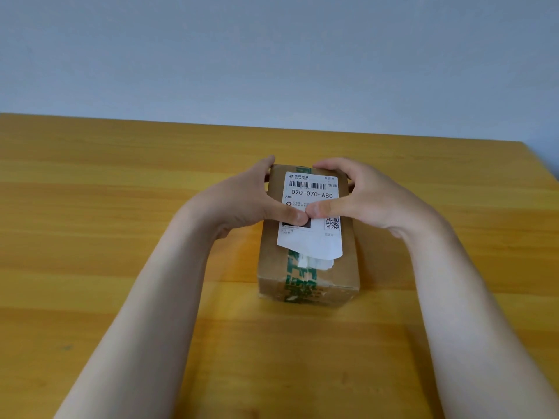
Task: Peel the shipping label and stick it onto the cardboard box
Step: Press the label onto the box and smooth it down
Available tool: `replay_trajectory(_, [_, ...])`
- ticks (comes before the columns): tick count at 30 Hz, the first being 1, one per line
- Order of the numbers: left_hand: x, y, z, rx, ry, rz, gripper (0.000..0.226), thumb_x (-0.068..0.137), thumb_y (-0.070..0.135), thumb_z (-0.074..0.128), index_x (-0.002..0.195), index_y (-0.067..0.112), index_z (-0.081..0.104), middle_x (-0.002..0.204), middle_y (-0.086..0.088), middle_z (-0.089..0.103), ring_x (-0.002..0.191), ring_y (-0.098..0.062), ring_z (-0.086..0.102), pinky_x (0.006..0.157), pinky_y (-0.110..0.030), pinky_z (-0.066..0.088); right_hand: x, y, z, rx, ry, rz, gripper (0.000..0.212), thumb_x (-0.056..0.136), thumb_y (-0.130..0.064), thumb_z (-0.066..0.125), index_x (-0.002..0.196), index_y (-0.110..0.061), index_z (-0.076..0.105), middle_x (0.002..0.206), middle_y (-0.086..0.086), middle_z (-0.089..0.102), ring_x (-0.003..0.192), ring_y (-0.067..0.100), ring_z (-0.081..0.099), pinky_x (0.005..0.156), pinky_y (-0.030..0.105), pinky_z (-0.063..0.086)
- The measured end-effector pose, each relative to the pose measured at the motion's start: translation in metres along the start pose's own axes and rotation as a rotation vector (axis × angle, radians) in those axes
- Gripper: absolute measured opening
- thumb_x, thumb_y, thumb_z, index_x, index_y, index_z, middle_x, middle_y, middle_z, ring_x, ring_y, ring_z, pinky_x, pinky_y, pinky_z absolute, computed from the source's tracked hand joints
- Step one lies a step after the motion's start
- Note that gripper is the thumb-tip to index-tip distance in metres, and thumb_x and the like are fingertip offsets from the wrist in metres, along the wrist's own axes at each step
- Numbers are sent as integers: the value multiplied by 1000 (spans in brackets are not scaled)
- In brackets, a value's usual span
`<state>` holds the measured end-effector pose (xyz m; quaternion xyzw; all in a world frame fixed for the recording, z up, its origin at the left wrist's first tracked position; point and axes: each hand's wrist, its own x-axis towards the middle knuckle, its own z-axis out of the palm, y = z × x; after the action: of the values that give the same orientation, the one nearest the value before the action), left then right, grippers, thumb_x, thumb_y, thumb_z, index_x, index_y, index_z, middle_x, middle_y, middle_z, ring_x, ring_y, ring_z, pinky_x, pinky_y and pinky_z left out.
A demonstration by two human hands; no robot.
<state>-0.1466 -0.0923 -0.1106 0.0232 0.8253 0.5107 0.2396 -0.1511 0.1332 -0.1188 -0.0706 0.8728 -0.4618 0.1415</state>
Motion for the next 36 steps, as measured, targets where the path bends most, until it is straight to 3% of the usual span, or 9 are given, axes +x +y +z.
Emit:
replay_trajectory(4, [2, -2, 1, -28, 85, 39, 108, 69, 27, 95, 160, 27, 37, 139, 15, 53, 122, -15, 63, 103, -38, 52, 2, 0, 2, 41, 66, 14, 73, 71, -43, 94, 136, -33, 63, 118, -20, 68, 102, -6, 64, 76, 16, 50])
replay_trajectory(7, [2, 1, 3, -85, 121, 66, 78, 75, 22, 92, 144, 24, 55, 128, 13, 66, 102, -8, 72, 76, -25, 60, 2, -1, 3, 57, 98, 38, 63, 72, -42, 93, 128, -29, 67, 110, -19, 70, 91, -6, 68, 67, 13, 53])
replay_trajectory(9, [4, 1, 5, -105, 138, 75, 60, 78, 20, 90, 132, 23, 63, 118, 11, 71, 85, -4, 75, 59, -19, 58, 2, -2, 3, 71, 110, 67, 53, 73, -41, 92, 120, -28, 70, 105, -15, 74, 86, -2, 71, 64, 16, 56])
replay_trajectory(11, [6, 0, 6, -93, 156, 80, 49, 79, 21, 89, 123, 22, 68, 111, 10, 75, 79, -3, 76, 55, -17, 55, 2, -2, 4, 83, 123, 95, 46, 74, -41, 93, 112, -26, 72, 102, -10, 77, 86, 8, 75, 63, 26, 57])
replay_trajectory(18, [10, -4, 8, -51, 201, 81, 29, 83, 31, 86, 109, 26, 76, 94, 8, 81, 79, -3, 76, 58, -24, 54, 1, -5, 5, 71, 134, 143, 42, 73, -48, 91, 98, -19, 75, 84, -5, 81, 81, 17, 78, 68, 39, 61])
replay_trajectory(27, [9, -5, 10, -47, 267, 94, 16, 86, 38, 82, 97, 26, 82, 88, 9, 81, 86, -7, 76, 68, -32, 63, 2, -6, 10, 52, 171, 156, 42, 79, -58, 83, 87, -19, 69, 80, -4, 80, 75, 17, 76, 60, 35, 59])
replay_trajectory(31, [9, -3, 11, -26, 272, 85, 18, 88, 41, 80, 99, 27, 82, 89, 10, 81, 89, -7, 75, 69, -32, 60, 0, -7, 10, 49, 166, 154, 43, 79, -59, 83, 90, -19, 70, 80, -5, 80, 76, 16, 75, 60, 35, 59])
replay_trajectory(33, [5, 0, 8, 34, 244, 75, 22, 89, 46, 77, 103, 29, 81, 94, 11, 80, 97, -10, 74, 77, -39, 64, -1, -9, 8, 34, 154, 158, 42, 81, -59, 81, 93, -20, 72, 84, -6, 79, 81, 16, 76, 63, 36, 61])
replay_trajectory(36, [-6, 7, 2, 143, 109, 24, 51, 85, 58, 75, 128, 31, 70, 111, 13, 77, 109, -12, 70, 92, -47, 61, -5, -12, 4, 0, 90, 154, 35, 86, -58, 77, 101, -27, 74, 96, -7, 78, 94, 17, 74, 70, 39, 62])
